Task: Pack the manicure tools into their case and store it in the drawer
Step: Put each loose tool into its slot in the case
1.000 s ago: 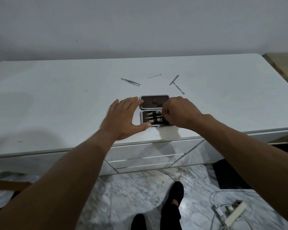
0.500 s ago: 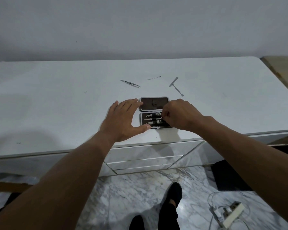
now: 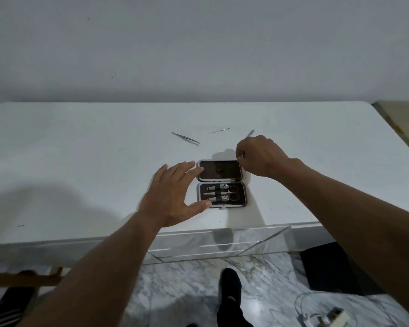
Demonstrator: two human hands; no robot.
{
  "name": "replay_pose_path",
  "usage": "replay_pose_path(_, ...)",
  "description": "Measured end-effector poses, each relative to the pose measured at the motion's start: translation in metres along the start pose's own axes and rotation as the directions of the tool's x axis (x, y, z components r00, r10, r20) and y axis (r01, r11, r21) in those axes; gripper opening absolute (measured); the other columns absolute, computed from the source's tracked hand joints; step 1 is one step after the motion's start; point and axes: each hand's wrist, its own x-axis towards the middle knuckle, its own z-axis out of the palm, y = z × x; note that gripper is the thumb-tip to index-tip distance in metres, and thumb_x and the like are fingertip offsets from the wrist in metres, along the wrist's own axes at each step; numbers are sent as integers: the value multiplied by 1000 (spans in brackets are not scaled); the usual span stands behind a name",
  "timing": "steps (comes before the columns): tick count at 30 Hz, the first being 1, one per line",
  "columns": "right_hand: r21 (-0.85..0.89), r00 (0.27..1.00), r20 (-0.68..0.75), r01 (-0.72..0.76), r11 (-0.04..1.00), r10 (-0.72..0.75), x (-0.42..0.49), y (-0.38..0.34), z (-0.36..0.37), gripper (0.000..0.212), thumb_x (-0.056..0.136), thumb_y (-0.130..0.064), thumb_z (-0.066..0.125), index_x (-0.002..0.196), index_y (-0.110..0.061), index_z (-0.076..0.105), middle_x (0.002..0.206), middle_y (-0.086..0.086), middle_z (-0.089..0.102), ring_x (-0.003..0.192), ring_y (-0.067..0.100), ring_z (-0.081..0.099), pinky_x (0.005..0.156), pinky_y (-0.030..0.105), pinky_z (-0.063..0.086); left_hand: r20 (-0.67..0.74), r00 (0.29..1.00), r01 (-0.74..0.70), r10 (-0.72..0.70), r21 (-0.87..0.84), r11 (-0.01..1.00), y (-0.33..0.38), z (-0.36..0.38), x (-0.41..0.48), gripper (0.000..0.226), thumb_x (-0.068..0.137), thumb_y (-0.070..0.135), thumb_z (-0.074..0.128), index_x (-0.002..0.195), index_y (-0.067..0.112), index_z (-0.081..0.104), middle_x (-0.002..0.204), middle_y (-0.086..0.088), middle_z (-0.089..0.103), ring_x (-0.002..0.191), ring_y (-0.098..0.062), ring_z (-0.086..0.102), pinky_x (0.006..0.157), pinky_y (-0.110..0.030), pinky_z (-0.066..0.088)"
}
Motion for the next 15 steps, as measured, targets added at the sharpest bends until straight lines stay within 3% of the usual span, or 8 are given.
replay_pose_path(7, -8, 1000, 23, -16, 1000, 16, 49, 2, -9, 24, 81, -10, 53, 98, -13, 68, 102, 13, 70, 91, 36, 65, 79, 40, 57, -12, 1000, -6, 6, -11, 1000, 4, -2, -2, 83, 80, 81, 37, 147, 31, 33, 157, 5, 33, 145, -15, 26, 119, -50, 18)
replay_pose_path(15, 36, 986, 68, 153, 988, -155, 103, -66, -7, 26, 86, -27, 56, 103, -10, 65, 104, 13, 68, 94, 35, 64, 79, 37, 53, 0, 1000, 14, -14, -4, 1000, 5, -5, 0, 87, 77, 80, 45, 147, 30, 34, 157, 7, 32, 145, -13, 24, 121, -46, 13)
